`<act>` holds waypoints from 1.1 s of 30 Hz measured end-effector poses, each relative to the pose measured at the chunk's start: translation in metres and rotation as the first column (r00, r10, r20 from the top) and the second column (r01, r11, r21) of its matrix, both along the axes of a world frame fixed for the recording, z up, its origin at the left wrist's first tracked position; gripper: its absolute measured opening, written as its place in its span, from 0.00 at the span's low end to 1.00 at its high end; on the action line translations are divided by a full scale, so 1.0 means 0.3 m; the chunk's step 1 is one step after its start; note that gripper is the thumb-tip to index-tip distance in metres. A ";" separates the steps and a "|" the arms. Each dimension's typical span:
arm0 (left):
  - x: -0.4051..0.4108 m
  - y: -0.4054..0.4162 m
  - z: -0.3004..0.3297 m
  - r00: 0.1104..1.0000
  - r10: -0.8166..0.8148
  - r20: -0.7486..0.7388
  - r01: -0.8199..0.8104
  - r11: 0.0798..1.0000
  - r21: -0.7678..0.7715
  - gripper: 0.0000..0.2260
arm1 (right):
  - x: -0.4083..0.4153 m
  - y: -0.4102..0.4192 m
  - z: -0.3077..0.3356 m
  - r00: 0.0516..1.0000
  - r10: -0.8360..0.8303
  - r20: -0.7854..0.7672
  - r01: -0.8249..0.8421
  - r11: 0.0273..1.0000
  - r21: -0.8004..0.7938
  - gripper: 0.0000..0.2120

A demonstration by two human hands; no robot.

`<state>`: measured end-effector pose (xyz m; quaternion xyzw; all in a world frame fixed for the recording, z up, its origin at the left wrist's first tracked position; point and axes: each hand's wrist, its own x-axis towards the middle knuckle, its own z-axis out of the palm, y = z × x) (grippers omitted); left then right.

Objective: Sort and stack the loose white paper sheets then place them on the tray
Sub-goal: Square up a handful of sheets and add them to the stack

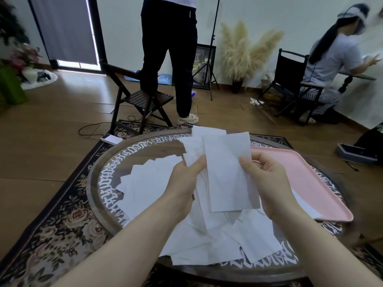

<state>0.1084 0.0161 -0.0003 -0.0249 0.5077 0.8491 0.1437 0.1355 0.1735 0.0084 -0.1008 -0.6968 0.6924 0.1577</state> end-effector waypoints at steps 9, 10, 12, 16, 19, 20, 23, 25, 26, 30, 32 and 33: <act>0.006 -0.003 0.008 0.999 -0.033 0.008 0.033 0.999 0.015 0.10 | 0.004 -0.003 0.004 1.000 -0.016 -0.018 0.016 1.000 0.005 0.02; 0.007 -0.003 0.008 0.999 -0.032 0.008 0.032 0.999 0.015 0.10 | 0.005 -0.004 0.004 1.000 -0.017 -0.019 0.017 1.000 0.004 0.02; 0.007 -0.004 0.008 0.999 -0.033 0.007 0.033 0.999 0.013 0.09 | 0.005 -0.006 0.005 1.000 -0.024 -0.016 0.024 1.000 0.005 0.02; 0.007 -0.004 0.009 0.999 -0.045 -0.003 0.045 0.999 0.010 0.11 | 0.007 -0.010 0.010 1.000 -0.026 -0.001 0.026 1.000 0.004 0.02; 0.008 -0.004 0.009 0.998 -0.058 -0.021 0.058 0.998 0.014 0.12 | 0.008 -0.008 0.010 1.000 -0.029 0.003 0.029 1.000 0.011 0.02; 0.009 -0.004 0.008 0.998 -0.056 -0.027 0.057 0.998 0.003 0.12 | 0.008 -0.007 0.010 1.000 -0.029 0.005 0.029 1.000 0.013 0.02; 0.011 -0.001 0.003 0.999 -0.022 -0.043 0.020 0.999 -0.036 0.11 | 0.010 -0.007 0.011 1.000 -0.020 0.005 0.020 1.000 0.017 0.01; 0.010 -0.001 0.003 0.999 -0.003 -0.048 0.001 0.999 -0.042 0.11 | 0.013 -0.009 0.013 0.999 -0.037 -0.022 0.038 0.999 0.018 0.02; 0.009 -0.002 0.004 0.999 -0.001 -0.052 -0.001 0.999 -0.038 0.11 | 0.011 -0.007 0.012 0.998 -0.050 -0.043 0.052 0.998 0.038 0.06; 0.001 -0.011 0.010 0.996 -0.032 -0.083 0.032 0.999 -0.005 0.10 | 0.000 0.023 0.010 0.993 0.093 0.069 -0.098 0.993 0.070 0.30; -0.002 -0.015 0.006 0.995 -0.027 -0.099 0.026 1.000 -0.009 0.10 | 0.001 0.034 0.005 0.951 0.278 0.132 -0.274 0.961 -0.048 0.30; -0.002 -0.016 0.005 0.994 -0.007 -0.113 0.005 1.000 -0.020 0.11 | 0.004 0.036 0.001 0.932 0.339 0.127 -0.328 0.940 -0.096 0.27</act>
